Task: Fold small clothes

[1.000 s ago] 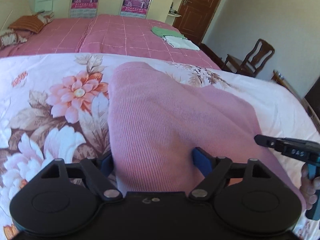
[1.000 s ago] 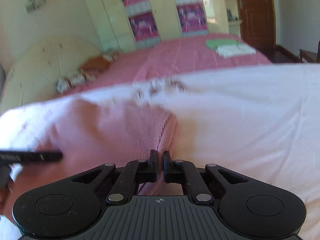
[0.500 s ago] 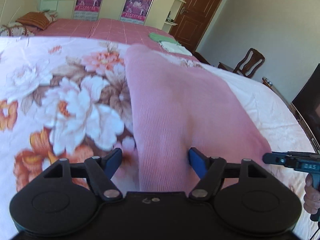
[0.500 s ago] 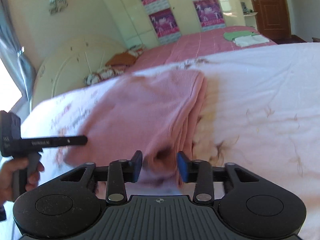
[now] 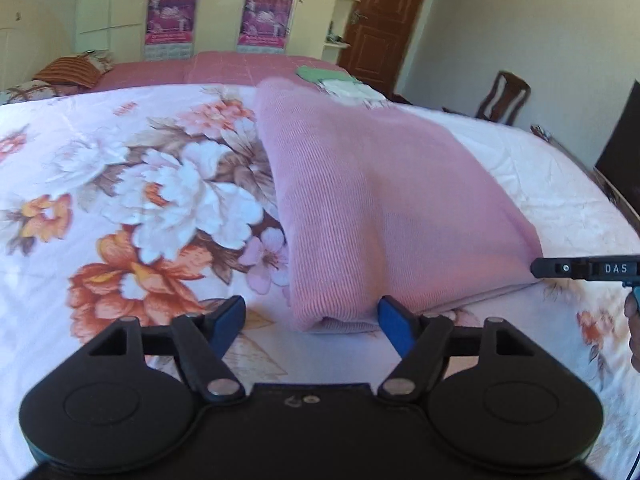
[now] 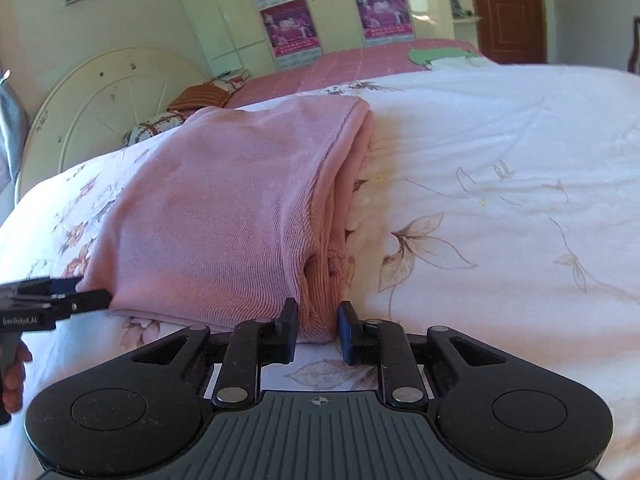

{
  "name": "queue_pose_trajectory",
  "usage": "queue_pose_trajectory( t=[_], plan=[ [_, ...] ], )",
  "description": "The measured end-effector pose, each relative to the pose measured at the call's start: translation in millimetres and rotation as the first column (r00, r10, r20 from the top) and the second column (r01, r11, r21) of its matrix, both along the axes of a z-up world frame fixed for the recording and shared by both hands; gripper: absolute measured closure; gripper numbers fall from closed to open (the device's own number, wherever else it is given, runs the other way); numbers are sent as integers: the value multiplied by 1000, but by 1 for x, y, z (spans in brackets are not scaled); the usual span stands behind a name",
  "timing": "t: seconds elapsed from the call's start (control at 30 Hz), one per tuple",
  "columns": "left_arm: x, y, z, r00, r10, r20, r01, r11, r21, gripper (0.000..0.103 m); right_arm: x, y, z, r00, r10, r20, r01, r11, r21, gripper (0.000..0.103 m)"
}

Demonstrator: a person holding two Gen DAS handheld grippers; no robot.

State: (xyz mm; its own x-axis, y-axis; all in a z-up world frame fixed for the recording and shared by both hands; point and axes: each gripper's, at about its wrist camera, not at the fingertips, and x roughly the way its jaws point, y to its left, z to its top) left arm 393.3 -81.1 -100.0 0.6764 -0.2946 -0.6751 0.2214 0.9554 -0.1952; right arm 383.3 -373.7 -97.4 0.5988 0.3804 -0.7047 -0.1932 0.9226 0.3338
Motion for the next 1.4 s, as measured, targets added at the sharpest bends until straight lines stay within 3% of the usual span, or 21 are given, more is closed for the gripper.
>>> queue_pose_trajectory(
  t=[0.1,0.23,0.27,0.3,0.37,0.4,0.5,0.6,0.67,0.73,0.77,0.83,0.9,1.27,1.4],
  plan=[
    [-8,10,13,999,27,42,-27,1000,-8,36,-17,5,33,995,-14,103,19,999,-45,83],
    [11,17,-2,997,63,-53,-67,996,-67,42,-19,25,49,981,11,193,4,997,-78,83],
    [16,18,-10,993,76,-94,-82,994,-67,42,-13,31,44,983,20,180,-2,995,-101,83],
    [15,20,-13,994,77,-81,-83,994,-75,41,-6,37,35,989,23,143,-2,990,-144,83],
    [10,19,-7,993,76,-86,-80,996,-49,43,10,44,5,1000,-15,9,17,971,-236,83],
    [5,22,-1,994,78,-75,-82,995,-58,45,10,41,4,999,-34,20,37,977,-211,83],
    [-7,36,9,993,109,-37,-113,989,-99,44,3,51,22,998,-33,50,44,966,-253,83],
    [5,38,-4,988,101,-114,-113,989,-99,39,-9,61,35,990,-22,140,57,965,-255,83],
    [8,28,-11,993,59,-100,-61,998,-10,37,-5,62,27,993,-35,116,62,970,-236,83],
    [7,16,-8,994,35,-107,-27,997,74,38,4,66,5,998,-57,16,59,955,-289,83],
    [6,13,-7,994,27,-109,-17,996,90,38,4,65,2,998,-63,31,70,952,-298,82],
    [2,15,-4,994,23,-105,-14,996,83,34,7,62,8,996,-86,-2,83,957,-277,82],
    [-5,19,-1,995,38,-92,-31,997,75,19,5,61,16,994,-111,8,109,960,-258,82],
    [-16,42,22,999,9,-45,-7,998,59,15,-48,62,44,978,-202,56,209,960,-187,81],
    [-8,40,29,1000,8,-26,-7,998,55,14,-51,59,53,973,-224,55,230,962,-147,81]
  ],
)
